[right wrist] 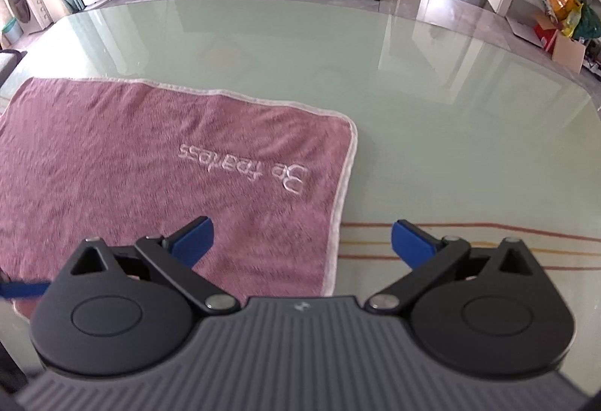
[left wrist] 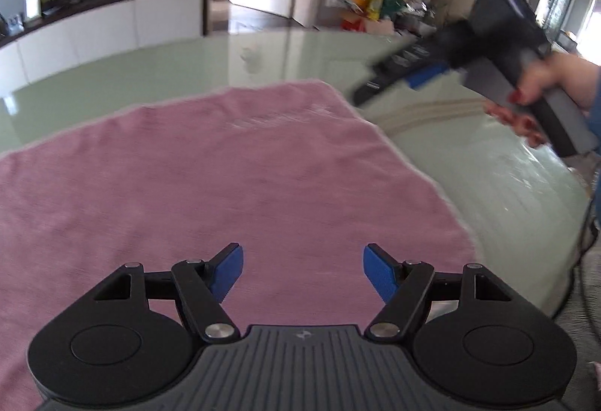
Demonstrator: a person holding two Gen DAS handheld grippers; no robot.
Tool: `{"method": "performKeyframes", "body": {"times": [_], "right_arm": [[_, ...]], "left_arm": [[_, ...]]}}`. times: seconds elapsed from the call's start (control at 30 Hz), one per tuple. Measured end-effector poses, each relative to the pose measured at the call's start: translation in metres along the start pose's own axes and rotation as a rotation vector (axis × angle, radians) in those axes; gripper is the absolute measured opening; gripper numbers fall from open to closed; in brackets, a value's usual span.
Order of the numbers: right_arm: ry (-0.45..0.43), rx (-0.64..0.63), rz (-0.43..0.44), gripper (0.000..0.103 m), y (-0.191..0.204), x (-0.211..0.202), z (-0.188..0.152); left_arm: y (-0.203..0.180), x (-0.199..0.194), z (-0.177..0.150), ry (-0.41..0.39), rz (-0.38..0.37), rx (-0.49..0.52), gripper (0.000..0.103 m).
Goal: Fold towel
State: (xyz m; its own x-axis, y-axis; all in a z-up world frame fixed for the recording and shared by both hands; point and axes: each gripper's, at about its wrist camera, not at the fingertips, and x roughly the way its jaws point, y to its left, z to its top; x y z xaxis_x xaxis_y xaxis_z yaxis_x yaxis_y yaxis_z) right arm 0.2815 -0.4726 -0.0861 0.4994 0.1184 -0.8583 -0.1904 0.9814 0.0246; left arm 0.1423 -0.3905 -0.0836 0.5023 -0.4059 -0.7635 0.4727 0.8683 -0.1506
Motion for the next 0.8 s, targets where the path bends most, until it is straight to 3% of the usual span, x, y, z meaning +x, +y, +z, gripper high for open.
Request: {"method": "performKeyframes", "body": {"times": [0.13, 0.4, 0.8], "right_arm": [[0.009, -0.04, -0.017, 0.103, -0.006, -0.004, -0.009], [0.02, -0.087, 0.016, 0.103, -0.015, -0.005, -0.025], [0.007, -0.088, 0.026, 0.103, -0.036, 0.004, -0.027]], "left_arm": [[-0.041, 0.017, -0.001, 0.013, -0.002, 0.013, 0.074], [-0.088, 0.037, -0.007, 0.027, 0.016, 0.03, 0.075], [-0.122, 0.057, 0.006, 0.034, 0.034, 0.033, 0.075]]}}
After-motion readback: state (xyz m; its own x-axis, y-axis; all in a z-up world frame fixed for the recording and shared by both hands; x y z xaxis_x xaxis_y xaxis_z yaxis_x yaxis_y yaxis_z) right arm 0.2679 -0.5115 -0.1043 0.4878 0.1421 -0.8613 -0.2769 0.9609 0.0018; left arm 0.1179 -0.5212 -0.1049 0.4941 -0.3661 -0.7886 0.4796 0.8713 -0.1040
